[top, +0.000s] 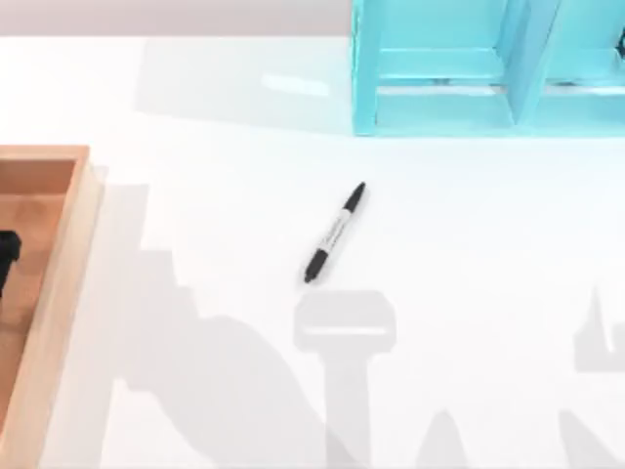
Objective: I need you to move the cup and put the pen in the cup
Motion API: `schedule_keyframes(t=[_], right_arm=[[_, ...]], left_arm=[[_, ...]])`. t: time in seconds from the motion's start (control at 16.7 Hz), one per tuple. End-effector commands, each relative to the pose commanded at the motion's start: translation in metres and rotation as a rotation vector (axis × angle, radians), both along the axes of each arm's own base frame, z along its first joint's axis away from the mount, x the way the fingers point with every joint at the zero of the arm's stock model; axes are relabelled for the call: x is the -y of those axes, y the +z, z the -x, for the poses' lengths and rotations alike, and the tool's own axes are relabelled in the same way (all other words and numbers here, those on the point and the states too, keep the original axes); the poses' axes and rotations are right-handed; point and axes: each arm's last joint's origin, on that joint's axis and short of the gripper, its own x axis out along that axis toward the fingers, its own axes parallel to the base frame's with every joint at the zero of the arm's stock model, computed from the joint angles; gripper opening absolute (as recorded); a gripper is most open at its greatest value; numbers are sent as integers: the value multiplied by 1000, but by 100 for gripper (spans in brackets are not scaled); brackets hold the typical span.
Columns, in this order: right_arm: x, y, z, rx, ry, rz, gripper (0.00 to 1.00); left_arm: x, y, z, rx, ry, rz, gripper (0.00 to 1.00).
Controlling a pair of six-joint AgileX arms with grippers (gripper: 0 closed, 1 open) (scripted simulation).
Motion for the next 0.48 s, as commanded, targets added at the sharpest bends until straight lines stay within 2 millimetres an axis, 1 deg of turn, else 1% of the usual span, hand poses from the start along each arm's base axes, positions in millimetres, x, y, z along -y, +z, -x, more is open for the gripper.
schedule_keyframes(t=[0.48], right_arm=[[0,0,0,0,0,0,100]], left_arm=[[0,0,0,0,0,0,10]])
